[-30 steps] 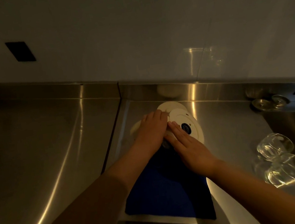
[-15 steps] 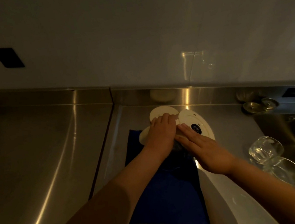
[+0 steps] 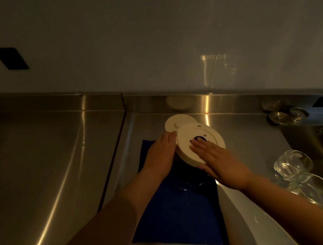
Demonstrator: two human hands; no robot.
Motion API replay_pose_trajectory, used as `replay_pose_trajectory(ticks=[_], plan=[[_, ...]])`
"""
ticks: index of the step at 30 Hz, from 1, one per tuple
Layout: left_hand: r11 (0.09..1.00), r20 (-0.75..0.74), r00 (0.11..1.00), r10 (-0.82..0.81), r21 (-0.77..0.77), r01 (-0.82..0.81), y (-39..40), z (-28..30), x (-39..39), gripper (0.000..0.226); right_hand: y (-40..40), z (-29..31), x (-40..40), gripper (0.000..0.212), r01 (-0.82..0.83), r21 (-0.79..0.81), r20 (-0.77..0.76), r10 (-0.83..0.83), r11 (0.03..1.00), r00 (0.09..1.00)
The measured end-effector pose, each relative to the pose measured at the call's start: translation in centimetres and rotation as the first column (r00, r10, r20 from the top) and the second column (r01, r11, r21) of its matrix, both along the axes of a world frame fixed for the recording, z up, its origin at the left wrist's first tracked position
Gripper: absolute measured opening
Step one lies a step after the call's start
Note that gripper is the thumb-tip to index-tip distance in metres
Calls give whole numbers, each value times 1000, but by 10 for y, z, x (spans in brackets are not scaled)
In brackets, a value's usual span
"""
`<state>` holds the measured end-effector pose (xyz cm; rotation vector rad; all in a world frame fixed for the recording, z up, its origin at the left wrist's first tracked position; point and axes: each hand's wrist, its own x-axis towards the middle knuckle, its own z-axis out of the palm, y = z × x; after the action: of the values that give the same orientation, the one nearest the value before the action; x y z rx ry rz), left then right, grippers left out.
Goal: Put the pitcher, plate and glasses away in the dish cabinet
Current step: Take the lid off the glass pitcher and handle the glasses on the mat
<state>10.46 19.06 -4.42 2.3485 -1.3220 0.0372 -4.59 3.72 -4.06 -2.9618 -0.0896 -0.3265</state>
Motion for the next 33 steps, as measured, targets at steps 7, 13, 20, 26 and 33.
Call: replay_pose_trajectory(ticks=[7, 13, 20, 26, 33], plan=[[995, -134, 990, 39, -89, -51, 19, -12, 5, 54, 15, -5, 14, 58, -22, -52, -71, 18, 998, 997], [996, -96, 991, 90, 28, -88, 12, -18, 9, 62, 20, -7, 11, 58, 32, -65, -42, -35, 997, 999], [994, -50, 995, 82, -72, -86, 2, -11, 12, 40, 15, -5, 9, 52, 81, 5, 32, -81, 997, 996], [993, -40, 999, 35, -113, -39, -11, -6, 25, 41, 13, -6, 16, 50, 164, 31, 72, -166, 986, 983], [993, -144, 987, 69, -82, -82, -12, -15, 39, 58, 7, -9, 35, 53, 153, 33, 41, -155, 988, 987]])
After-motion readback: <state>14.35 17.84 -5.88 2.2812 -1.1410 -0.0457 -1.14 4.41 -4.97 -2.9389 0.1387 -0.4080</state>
